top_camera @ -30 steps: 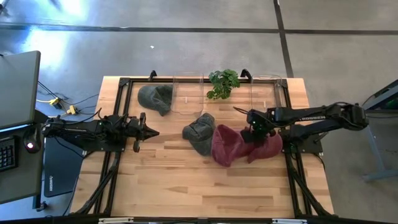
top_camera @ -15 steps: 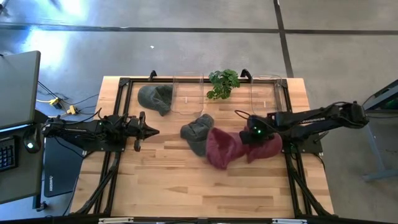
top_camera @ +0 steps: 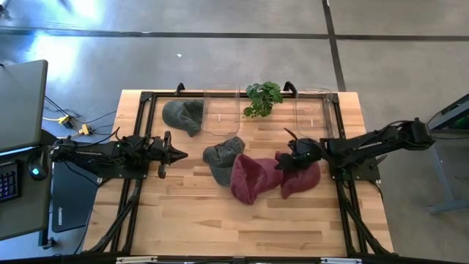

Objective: Pick & Place hat
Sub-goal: Put the left red cap into the left transparent bin

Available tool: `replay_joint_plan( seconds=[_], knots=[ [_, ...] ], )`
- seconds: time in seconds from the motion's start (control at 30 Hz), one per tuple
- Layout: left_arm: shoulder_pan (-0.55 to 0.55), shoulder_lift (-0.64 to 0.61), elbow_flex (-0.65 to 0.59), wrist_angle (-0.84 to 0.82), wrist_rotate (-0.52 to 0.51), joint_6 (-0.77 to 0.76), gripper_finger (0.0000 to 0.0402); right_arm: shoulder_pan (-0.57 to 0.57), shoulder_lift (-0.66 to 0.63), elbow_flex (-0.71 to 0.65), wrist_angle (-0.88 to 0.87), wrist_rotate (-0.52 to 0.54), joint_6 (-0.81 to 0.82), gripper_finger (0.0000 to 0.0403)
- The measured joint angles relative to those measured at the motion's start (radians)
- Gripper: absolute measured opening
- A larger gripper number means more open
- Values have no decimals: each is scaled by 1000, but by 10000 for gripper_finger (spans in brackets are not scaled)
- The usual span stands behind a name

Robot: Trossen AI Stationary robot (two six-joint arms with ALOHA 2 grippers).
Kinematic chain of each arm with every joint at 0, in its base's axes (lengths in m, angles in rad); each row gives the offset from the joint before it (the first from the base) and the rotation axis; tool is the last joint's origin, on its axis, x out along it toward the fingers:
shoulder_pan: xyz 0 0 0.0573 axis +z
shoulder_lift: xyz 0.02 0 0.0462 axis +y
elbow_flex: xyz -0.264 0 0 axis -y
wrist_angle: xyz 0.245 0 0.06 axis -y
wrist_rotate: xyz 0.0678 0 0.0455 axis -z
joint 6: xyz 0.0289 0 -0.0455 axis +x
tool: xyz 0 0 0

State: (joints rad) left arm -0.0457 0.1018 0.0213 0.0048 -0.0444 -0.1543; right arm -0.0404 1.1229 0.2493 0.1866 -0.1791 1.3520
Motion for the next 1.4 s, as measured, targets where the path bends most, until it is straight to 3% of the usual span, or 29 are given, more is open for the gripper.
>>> replay_joint_plan(
  seconds=[0.4,0.53,0.67,0.83,1.03,1.17,1.3,1.4],
  knots=[
    [0,0,0,6,-50,0,0,83,2,-22,196,23,-73,236],
    [0,0,0,6,-52,0,0,123,10,-21,194,100,-68,236],
    [0,0,0,5,-52,0,0,174,78,-19,277,157,-63,236],
    [0,0,0,5,-55,0,0,227,200,52,363,148,-112,236],
    [0,0,0,5,-79,0,0,249,346,206,183,206,-69,236],
    [0,0,0,5,-79,0,0,270,447,341,25,153,-51,236],
    [0,0,0,4,-79,0,0,303,483,447,-203,159,-56,236],
    [0,0,0,4,-79,0,0,322,486,460,-209,229,-71,236]
  ],
)
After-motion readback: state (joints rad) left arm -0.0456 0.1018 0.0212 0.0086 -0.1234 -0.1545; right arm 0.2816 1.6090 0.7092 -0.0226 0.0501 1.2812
